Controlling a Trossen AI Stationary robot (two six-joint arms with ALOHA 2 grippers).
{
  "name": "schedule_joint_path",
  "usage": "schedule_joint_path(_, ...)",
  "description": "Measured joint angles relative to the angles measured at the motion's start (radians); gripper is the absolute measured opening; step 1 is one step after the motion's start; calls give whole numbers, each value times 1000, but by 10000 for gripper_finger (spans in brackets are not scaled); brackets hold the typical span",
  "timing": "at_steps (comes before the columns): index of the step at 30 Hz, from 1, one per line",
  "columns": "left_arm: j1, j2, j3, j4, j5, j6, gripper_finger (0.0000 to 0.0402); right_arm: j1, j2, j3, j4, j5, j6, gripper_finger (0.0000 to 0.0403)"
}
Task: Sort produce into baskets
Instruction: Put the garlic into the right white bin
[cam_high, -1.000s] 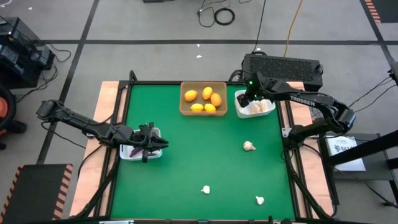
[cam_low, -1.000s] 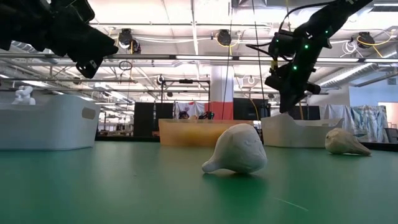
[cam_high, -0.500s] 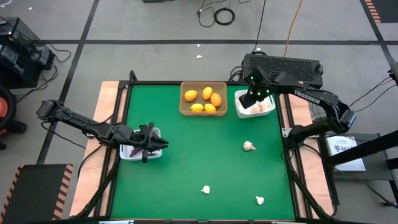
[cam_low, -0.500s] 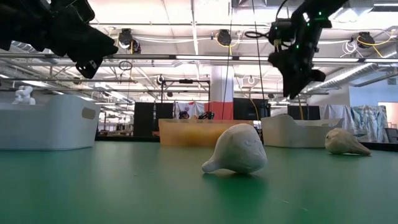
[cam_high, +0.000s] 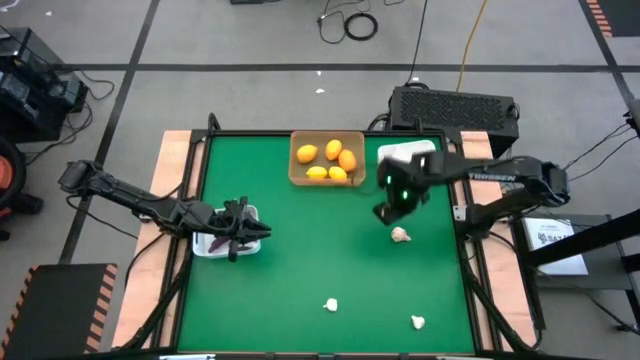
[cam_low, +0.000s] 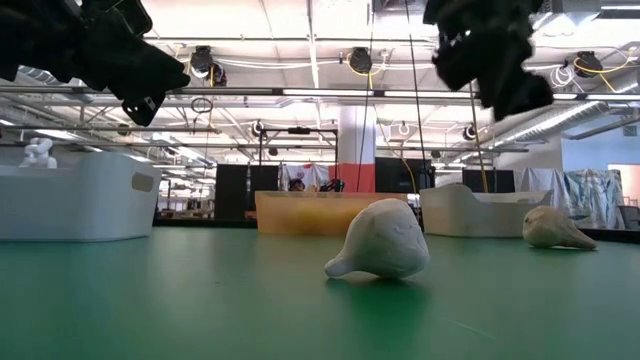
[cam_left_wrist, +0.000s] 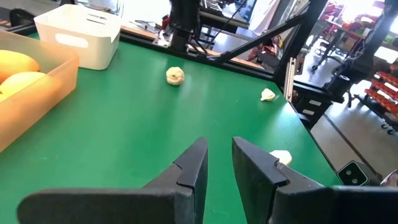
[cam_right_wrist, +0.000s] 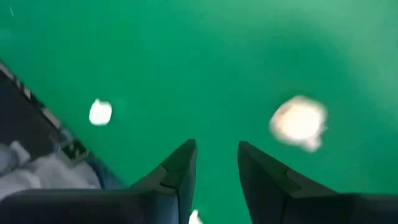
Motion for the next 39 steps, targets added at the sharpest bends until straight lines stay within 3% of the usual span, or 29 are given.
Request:
schedule_joint_path(12, 0, 0, 0, 0, -4, 9, 80, 606, 24, 0, 85, 156, 671, 109)
schedule_joint_path(18, 0, 0, 0, 1, -77, 29, 80, 817, 111, 0, 156, 190, 920, 109)
schedule_joint_path(28, 1, 0, 0, 46, -113, 63, 80, 915, 278, 0, 168, 186, 946, 109)
schedule_joint_path(32, 1, 0, 0, 44, -120, 63, 80, 919, 332, 0, 182, 118, 947, 114)
schedule_joint_path(39, 1, 0, 0, 26, -124, 60, 80, 924, 393, 0, 230, 10, 945, 166)
